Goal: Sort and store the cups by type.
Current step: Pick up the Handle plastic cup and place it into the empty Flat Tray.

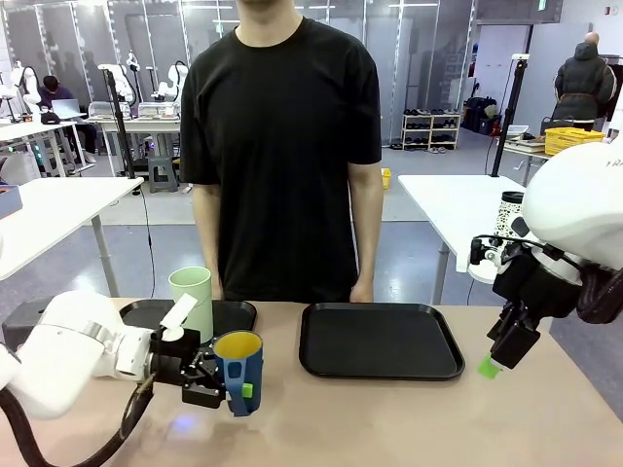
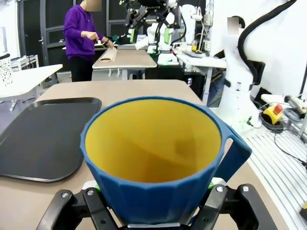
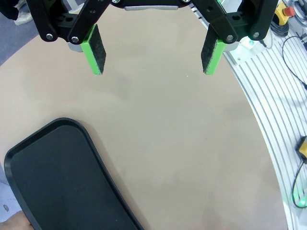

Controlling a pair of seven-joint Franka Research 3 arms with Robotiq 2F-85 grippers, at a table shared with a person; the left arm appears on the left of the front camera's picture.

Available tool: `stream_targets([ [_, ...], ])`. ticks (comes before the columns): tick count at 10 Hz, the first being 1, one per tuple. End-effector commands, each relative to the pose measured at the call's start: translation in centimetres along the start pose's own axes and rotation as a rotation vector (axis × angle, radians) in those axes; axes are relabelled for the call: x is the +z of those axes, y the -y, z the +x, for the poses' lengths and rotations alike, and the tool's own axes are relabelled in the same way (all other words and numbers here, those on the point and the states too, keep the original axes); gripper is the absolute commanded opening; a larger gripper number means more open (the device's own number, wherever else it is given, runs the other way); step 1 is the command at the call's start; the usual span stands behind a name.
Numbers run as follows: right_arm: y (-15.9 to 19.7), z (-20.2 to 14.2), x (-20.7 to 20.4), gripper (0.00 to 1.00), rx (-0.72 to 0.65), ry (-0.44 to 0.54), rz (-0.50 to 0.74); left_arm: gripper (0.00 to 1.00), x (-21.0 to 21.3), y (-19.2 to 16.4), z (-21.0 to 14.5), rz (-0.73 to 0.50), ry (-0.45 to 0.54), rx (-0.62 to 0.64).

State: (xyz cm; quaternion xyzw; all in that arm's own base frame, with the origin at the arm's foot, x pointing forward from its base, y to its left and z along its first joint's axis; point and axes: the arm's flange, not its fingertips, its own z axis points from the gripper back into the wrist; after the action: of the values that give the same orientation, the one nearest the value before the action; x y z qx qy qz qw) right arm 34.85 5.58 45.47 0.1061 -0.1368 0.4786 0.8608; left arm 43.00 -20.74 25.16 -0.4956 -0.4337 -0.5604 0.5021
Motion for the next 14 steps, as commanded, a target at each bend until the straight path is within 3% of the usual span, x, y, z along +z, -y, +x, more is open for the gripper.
stream_targets([
  [1,-0.1,-0.1,-0.2,1.00,-0.009,0.002,-0.009,0.72,-3.2,-0.8,-0.4,0.084,-0.049,-0.038],
  [5,-0.1,-0.1,-0.2,1.00,-0.009,0.002,-0.009,0.72,-8.9,-3.4,0.2,0.115,0.046,-0.057],
  [11,-0.1,-0.1,-0.2,1.00,-0.009,0.002,-0.009,0.72,-13.8,-9.3,2.7,0.235,0.058,-0.074],
  [14,-0.1,-0.1,-0.2,1.00,-0.009,0.002,-0.009,0.72,-14.8,-11.7,2.2,0.264,0.061,-0.074],
])
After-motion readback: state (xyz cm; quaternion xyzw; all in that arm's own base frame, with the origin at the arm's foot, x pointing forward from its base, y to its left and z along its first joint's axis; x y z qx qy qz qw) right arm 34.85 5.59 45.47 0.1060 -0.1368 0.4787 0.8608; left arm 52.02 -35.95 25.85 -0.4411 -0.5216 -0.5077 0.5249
